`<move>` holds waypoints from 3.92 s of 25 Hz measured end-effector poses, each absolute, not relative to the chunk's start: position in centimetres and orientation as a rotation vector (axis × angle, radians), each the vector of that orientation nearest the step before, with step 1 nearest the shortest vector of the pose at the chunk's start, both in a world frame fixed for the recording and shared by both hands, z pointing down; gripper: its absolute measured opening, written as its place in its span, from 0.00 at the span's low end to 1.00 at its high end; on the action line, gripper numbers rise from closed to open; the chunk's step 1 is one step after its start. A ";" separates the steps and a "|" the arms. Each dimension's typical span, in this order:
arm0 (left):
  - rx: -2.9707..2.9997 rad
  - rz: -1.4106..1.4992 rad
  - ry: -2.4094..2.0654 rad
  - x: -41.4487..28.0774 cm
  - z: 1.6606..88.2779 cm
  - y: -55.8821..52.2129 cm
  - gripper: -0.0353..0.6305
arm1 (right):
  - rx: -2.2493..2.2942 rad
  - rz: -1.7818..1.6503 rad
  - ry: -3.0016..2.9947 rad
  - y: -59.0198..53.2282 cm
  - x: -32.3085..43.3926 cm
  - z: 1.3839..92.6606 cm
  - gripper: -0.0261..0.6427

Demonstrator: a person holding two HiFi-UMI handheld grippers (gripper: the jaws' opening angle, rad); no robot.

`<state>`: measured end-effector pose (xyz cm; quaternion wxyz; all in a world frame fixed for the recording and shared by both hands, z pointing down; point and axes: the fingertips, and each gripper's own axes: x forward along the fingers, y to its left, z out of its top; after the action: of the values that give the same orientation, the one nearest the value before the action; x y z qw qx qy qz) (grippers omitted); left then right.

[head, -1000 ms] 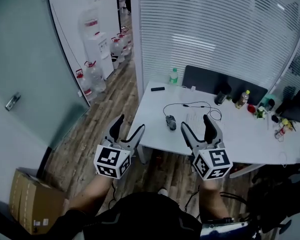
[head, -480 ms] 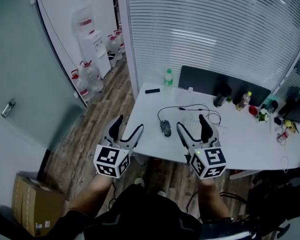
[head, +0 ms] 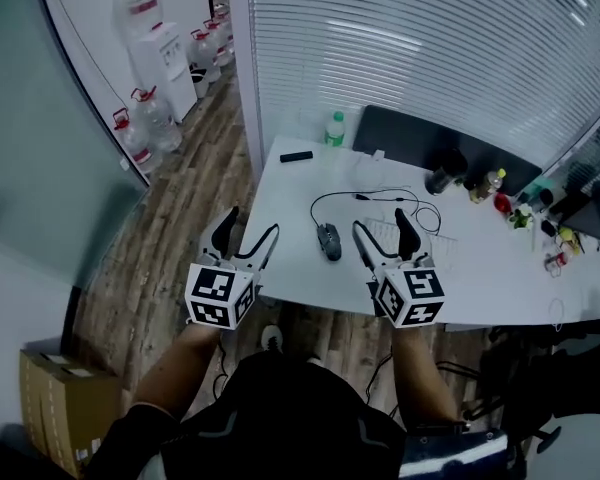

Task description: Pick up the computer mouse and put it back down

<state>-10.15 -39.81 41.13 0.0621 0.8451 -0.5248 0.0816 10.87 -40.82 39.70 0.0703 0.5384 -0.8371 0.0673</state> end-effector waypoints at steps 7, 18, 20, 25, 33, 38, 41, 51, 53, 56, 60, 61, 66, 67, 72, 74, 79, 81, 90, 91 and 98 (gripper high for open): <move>2.523 0.291 -1.533 -12.4 45.4 -44.0 0.54 | 1.598 0.279 -2.432 -44.8 9.0 44.5 0.57; 2.458 0.383 -1.413 -13.1 53.1 -47.0 0.54 | 1.520 0.391 -2.318 -48.6 6.9 53.3 0.57; 2.447 0.407 -1.392 -12.6 54.5 -47.1 0.54 | 1.496 0.428 -2.306 -48.9 7.0 55.2 0.57; 2.391 0.456 -1.390 -11.6 58.3 -47.7 0.54 | 1.414 0.489 -2.288 -49.8 7.0 60.1 0.57; 2.298 0.553 -1.362 -10.0 64.2 -47.7 0.54 | 1.261 0.577 -2.227 -49.8 6.5 67.2 0.58; 2.234 0.640 -1.321 -9.2 68.7 -46.7 0.54 | 1.227 0.615 -2.164 -49.4 6.7 71.2 0.58; 2.199 0.669 -1.297 -8.8 70.8 -46.1 0.54 | 1.232 0.646 -2.127 -49.2 6.9 73.3 0.58; 2.171 0.713 -1.217 -7.4 73.4 -44.5 0.54 | 1.276 0.690 -2.082 -49.3 6.8 76.0 0.58; 2.175 0.710 -1.220 -7.3 73.7 -44.8 0.54 | 1.283 0.698 -2.082 -49.5 6.6 76.3 0.58; 2.168 0.721 -1.222 -7.5 74.1 -44.9 0.54 | 1.282 0.707 -2.076 -49.6 6.4 76.7 0.57; 2.149 0.729 -1.223 -7.9 74.5 -44.8 0.54 | 1.296 0.698 -2.057 -49.8 6.5 77.1 0.54; 2.149 0.723 -1.222 -7.9 74.5 -44.8 0.54 | 1.304 0.691 -2.051 -49.8 6.6 77.1 0.53; 2.154 0.706 -1.231 -7.9 74.2 -44.8 0.54 | 1.316 0.667 -2.012 -49.7 6.7 77.3 0.49; 2.154 0.704 -1.231 -7.8 74.2 -44.8 0.54 | 1.319 0.675 -2.005 -49.8 6.8 77.4 0.49; 2.182 0.691 -1.239 -7.9 72.9 -45.5 0.54 | 1.326 0.696 -1.995 -50.0 6.8 77.1 0.48; 2.191 0.695 -1.243 -8.1 72.3 -45.7 0.54 | 1.328 0.698 -2.017 -49.9 6.5 76.4 0.48; 2.218 0.645 -1.264 -8.3 69.7 -46.5 0.54 | 1.336 0.703 -2.085 -50.1 5.9 72.7 0.48; 2.235 0.618 -1.268 -8.2 68.2 -46.7 0.54 | 1.329 0.712 -2.110 -49.7 5.5 70.9 0.48; 2.366 0.500 -1.266 -6.3 61.1 -48.7 0.54 | 1.340 0.675 -2.207 -48.9 5.6 62.8 0.48; 2.378 0.490 -1.260 -6.0 60.5 -48.8 0.54 | 1.345 0.668 -2.218 -48.8 5.7 62.0 0.48; 2.448 0.442 -1.233 -4.7 57.4 -49.4 0.54 | 1.409 0.628 -2.236 -48.6 6.9 58.3 0.48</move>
<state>-4.69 -49.38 57.45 0.1817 0.8670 -0.4368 0.1567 6.92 -48.56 58.33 0.2109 0.5072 -0.8045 0.2261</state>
